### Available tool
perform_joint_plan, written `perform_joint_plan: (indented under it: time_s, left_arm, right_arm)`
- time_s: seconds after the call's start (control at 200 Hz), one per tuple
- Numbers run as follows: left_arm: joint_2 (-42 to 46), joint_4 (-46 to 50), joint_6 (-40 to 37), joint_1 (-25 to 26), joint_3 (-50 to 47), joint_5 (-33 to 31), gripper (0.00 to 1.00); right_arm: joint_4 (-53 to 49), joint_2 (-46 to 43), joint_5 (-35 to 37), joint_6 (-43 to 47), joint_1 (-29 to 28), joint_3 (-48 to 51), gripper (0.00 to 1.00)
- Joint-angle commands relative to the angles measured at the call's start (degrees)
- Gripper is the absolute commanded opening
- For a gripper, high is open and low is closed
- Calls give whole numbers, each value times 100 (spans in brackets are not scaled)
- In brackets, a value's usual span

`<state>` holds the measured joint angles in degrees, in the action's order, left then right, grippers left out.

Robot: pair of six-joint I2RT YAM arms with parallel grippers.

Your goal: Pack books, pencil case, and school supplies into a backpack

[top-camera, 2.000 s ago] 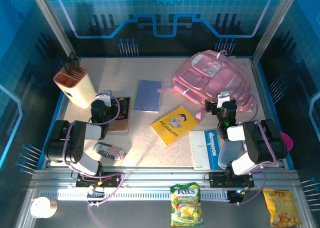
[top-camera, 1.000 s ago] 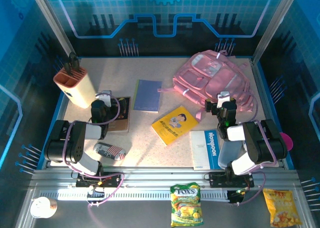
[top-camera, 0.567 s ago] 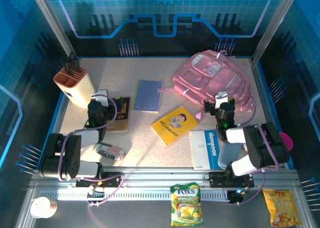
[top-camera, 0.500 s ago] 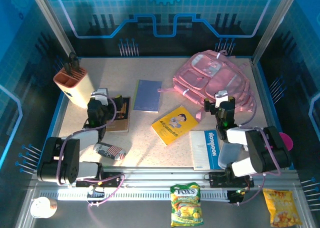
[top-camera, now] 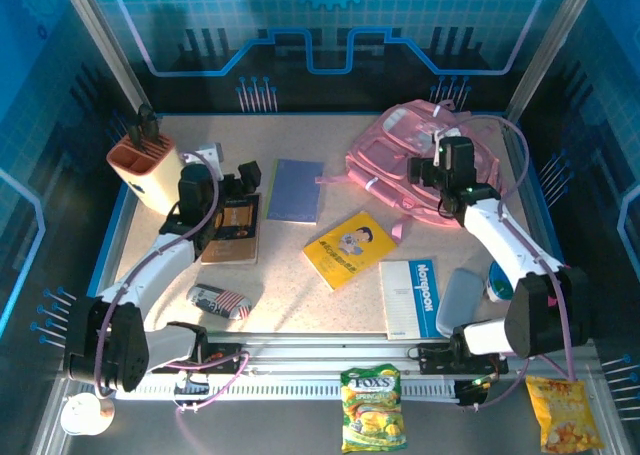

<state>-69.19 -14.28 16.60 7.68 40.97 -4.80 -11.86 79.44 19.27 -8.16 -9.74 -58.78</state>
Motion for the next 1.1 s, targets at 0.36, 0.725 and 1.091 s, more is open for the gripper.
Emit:
perform_joint_plan:
  time_s: [0.36, 0.725, 1.091]
  left_arm:
    - [-40, 600, 35, 15, 90, 847, 99]
    - [-315, 796, -60, 23, 291, 963, 99]
    - [-410, 830, -8, 23, 341, 1008, 99]
  right_arm:
    - [-2260, 1045, 598, 1261, 317, -546, 87]
    - [-2439, 1810, 307, 3509, 361, -1312, 62]
    - [-2429, 2471, 604, 4369, 419, -1661, 49]
